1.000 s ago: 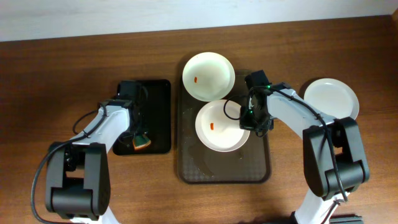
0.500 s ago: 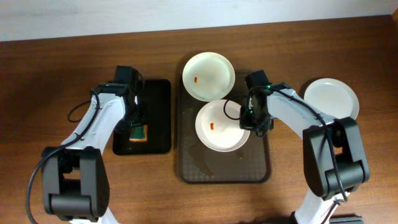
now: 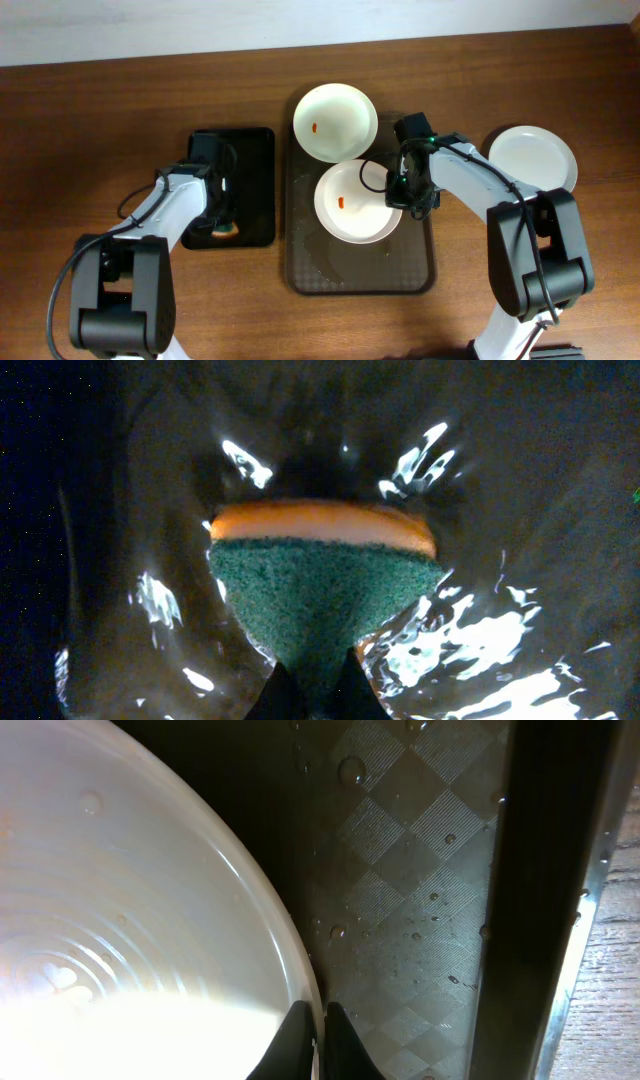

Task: Clean dirty plates on tray and stack at the side
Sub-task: 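Scrub the pink plate with the sponge in the left gripper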

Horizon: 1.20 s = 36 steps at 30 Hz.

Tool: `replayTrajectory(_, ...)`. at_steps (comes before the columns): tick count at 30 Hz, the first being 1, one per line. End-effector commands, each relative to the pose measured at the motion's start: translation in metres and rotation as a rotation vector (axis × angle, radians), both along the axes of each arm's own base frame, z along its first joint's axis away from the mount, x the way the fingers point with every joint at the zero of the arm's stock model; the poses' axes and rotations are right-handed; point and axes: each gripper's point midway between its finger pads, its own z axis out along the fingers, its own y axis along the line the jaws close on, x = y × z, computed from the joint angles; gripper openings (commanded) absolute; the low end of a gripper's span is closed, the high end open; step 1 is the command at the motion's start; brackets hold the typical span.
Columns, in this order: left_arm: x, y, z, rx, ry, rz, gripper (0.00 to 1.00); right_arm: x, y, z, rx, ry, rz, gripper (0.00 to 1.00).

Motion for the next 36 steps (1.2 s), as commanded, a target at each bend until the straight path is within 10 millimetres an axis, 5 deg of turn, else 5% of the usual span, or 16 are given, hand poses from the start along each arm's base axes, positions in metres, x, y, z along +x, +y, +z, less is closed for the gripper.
replayTrajectory(1,0.018,-0.006,0.049,-0.018,-0.012,-0.004,0.00,-0.002,-0.016,-0.007,-0.077,0.003,0.020,0.04)
replayTrajectory(3,0.027,-0.013,0.073,-0.049,-0.026,-0.010,0.00,-0.002,-0.016,-0.007,-0.079,-0.001,0.070,0.04)
replayTrajectory(6,0.050,-0.056,0.114,-0.204,-0.108,-0.075,0.00,-0.001,-0.016,-0.007,-0.078,-0.007,0.136,0.04)
replayTrajectory(13,0.058,-0.155,0.127,-0.323,-0.228,-0.208,0.00,-0.002,-0.010,-0.007,-0.047,-0.006,0.127,0.04)
replayTrajectory(20,0.034,-0.239,0.074,-0.404,-0.117,-0.254,0.00,0.000,-0.010,-0.007,-0.045,-0.010,0.103,0.04)
replayTrajectory(27,0.009,-0.291,0.022,-0.531,0.037,-0.234,0.00,-0.001,-0.010,-0.007,-0.045,-0.006,0.104,0.04)
replayTrajectory(33,0.001,-0.292,-0.003,-0.514,0.091,-0.232,0.00,-0.002,-0.010,-0.007,-0.046,-0.003,0.104,0.04)
replayTrajectory(36,0.000,-0.264,-0.016,-0.371,0.104,-0.135,0.00,-0.002,-0.010,-0.007,-0.046,-0.002,0.104,0.04)
